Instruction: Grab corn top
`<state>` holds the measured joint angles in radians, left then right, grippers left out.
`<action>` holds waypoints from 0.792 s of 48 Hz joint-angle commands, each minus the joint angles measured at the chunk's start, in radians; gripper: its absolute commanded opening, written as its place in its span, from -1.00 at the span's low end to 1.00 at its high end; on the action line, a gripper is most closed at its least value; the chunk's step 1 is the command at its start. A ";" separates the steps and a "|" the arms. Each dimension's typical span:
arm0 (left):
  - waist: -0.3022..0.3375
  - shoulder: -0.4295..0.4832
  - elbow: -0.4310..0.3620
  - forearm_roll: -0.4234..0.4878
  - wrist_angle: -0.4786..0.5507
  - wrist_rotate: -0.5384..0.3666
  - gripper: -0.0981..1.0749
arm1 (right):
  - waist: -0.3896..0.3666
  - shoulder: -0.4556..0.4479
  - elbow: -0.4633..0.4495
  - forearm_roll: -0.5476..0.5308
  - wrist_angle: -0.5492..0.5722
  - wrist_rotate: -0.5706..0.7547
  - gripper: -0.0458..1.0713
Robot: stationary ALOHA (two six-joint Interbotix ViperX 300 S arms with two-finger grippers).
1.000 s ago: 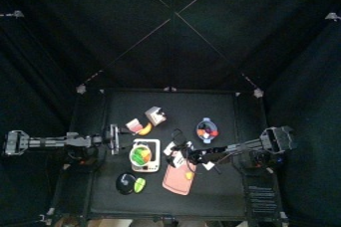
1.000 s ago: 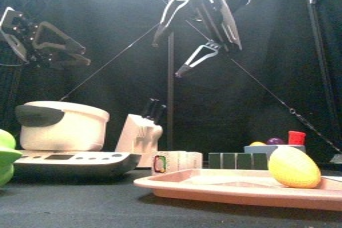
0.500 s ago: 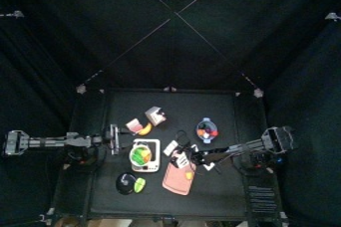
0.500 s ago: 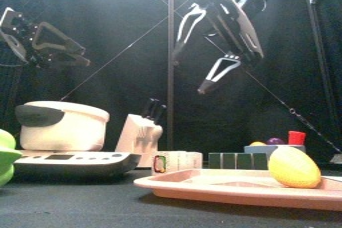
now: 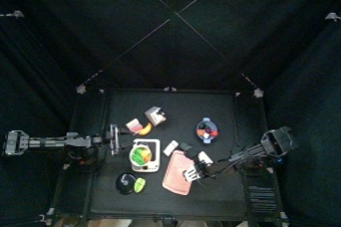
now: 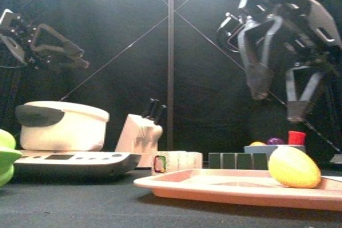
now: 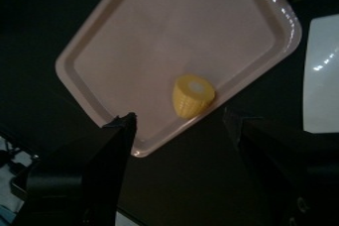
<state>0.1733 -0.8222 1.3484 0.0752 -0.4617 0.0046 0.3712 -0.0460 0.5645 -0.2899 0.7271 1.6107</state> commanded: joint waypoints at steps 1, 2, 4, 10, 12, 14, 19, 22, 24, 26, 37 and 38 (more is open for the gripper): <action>-0.002 0.002 -0.012 0.000 -0.005 0.000 0.66 | 0.005 0.015 -0.029 0.008 0.000 0.002 0.86; -0.003 0.002 -0.011 0.000 -0.003 0.000 0.66 | 0.005 0.023 -0.032 0.009 0.000 0.002 0.86; -0.003 0.002 -0.012 0.000 -0.003 -0.002 0.66 | 0.008 0.043 -0.038 0.014 0.000 0.002 0.86; -0.003 0.002 -0.011 0.000 -0.003 0.000 0.66 | 0.009 0.097 -0.060 0.012 0.002 0.000 0.86; -0.003 0.002 -0.009 0.000 -0.003 -0.002 0.66 | 0.008 0.110 -0.067 0.008 0.002 -0.002 0.86; -0.003 0.002 -0.009 0.000 -0.003 -0.002 0.66 | 0.003 0.123 -0.074 0.003 0.003 -0.003 0.86; -0.003 0.002 -0.009 0.000 -0.003 -0.002 0.66 | 0.003 0.149 -0.087 -0.015 0.011 -0.003 0.86; -0.003 0.002 -0.009 0.000 -0.003 0.000 0.66 | 0.002 0.156 -0.091 -0.021 0.011 -0.003 0.86; -0.003 0.002 -0.009 0.000 -0.005 0.000 0.66 | 0.002 0.163 -0.091 -0.021 0.011 -0.002 0.86; -0.003 0.002 -0.009 0.000 -0.003 0.000 0.66 | 0.000 0.167 -0.089 -0.021 0.011 -0.003 0.86; -0.003 0.002 -0.005 0.000 -0.003 0.000 0.66 | -0.026 0.189 -0.086 -0.038 0.012 -0.003 0.86; -0.003 0.002 -0.005 -0.002 -0.003 0.000 0.66 | -0.028 0.192 -0.086 -0.043 0.012 -0.003 0.86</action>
<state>0.1718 -0.8222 1.3560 0.0752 -0.4602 0.0046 0.3574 0.1595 0.4939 -0.3191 0.7378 1.6091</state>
